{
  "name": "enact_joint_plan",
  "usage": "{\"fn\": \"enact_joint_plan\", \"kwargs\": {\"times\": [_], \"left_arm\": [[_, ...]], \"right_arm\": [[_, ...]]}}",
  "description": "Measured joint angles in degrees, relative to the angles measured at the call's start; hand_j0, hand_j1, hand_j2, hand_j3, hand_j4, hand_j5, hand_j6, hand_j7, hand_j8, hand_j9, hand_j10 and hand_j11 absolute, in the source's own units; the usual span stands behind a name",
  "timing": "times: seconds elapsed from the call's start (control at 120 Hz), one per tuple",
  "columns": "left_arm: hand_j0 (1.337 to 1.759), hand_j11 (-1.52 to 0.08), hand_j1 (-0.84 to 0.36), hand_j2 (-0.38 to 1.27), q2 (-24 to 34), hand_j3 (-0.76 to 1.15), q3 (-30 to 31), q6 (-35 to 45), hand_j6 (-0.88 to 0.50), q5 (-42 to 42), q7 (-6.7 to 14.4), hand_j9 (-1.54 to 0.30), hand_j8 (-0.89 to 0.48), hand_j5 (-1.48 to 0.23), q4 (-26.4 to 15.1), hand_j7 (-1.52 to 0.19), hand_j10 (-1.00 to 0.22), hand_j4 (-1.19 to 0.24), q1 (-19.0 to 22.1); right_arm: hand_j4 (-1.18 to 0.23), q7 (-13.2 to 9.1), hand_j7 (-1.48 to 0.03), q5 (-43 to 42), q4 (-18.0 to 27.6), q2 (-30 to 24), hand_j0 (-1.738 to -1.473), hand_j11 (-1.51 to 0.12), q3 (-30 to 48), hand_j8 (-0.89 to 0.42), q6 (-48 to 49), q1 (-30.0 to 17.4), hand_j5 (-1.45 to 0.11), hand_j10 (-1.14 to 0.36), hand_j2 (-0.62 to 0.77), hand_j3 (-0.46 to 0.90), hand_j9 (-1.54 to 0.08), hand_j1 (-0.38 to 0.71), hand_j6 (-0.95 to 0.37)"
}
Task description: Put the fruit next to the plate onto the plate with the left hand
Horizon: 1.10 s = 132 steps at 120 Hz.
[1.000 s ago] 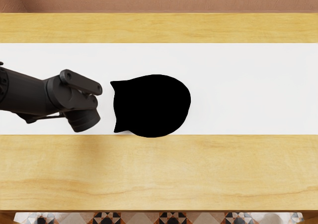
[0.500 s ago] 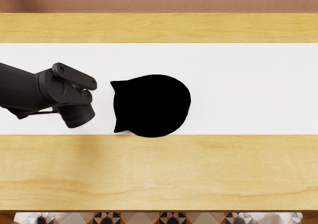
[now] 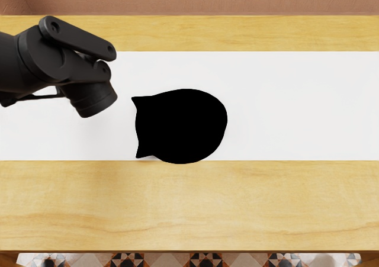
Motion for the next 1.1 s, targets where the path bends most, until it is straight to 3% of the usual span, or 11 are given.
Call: {"fn": "enact_joint_plan", "kwargs": {"times": [0.267, 0.433, 0.65, 0.858, 1.1], "left_arm": [[1.640, -1.17, -0.42, 0.38, -5.39, 0.00, 0.50, -7.85, -0.45, -6.47, 0.15, -1.16, -0.28, -1.24, -0.28, -1.21, -0.34, -0.82, -7.54], [1.639, -1.18, -0.43, 0.38, -5.60, 0.00, 0.39, -9.96, -0.44, -11.43, 0.15, -1.17, -0.28, -1.26, -0.06, -1.22, -0.34, -0.82, -12.27], [1.639, -1.17, -0.41, 0.37, -5.60, 0.00, -2.30, -12.32, -0.45, -14.55, 0.17, -1.16, -0.29, -1.25, 1.73, -1.21, -0.35, -0.82, -12.82], [1.638, -1.18, -0.42, 0.39, -5.60, 0.00, -8.11, -12.98, -0.44, -15.05, 0.15, -1.16, -0.28, -1.26, 5.80, -1.21, -0.35, -0.82, -9.45], [1.638, -1.18, -0.42, 0.38, -5.60, 0.00, -16.52, -13.09, -0.43, -11.43, 0.13, -1.15, -0.28, -1.27, 13.56, -1.22, -0.35, -0.81, 2.21]], "right_arm": [[-0.04, 0.00, -0.05, 0.00, 0.00, 0.00, -1.658, -0.05, 0.00, -0.04, 0.00, 0.00, -0.05, -0.04, -0.01, 0.00, -0.05, -0.31, -0.04], [-0.04, 0.02, -0.05, 0.00, 0.00, 0.00, -1.658, -0.05, 0.00, -0.04, 0.00, 0.00, -0.05, -0.04, -0.01, 0.00, -0.05, -0.31, -0.04], [-0.04, 0.03, -0.05, 0.00, 0.03, 0.00, -1.658, -0.05, 0.00, -0.04, 0.00, 0.00, -0.05, -0.04, -0.01, 0.00, -0.05, -0.31, -0.04], [-0.04, 0.04, -0.05, 0.00, 0.01, 0.00, -1.658, -0.05, 0.00, -0.04, 0.00, 0.00, -0.05, -0.04, -0.01, 0.00, -0.05, -0.31, -0.04], [-0.04, 0.07, -0.05, 0.00, 0.01, 0.00, -1.658, -0.05, 0.00, -0.04, 0.00, 0.19, -0.05, -0.04, -0.01, 0.00, -0.05, -0.31, -0.04]]}}
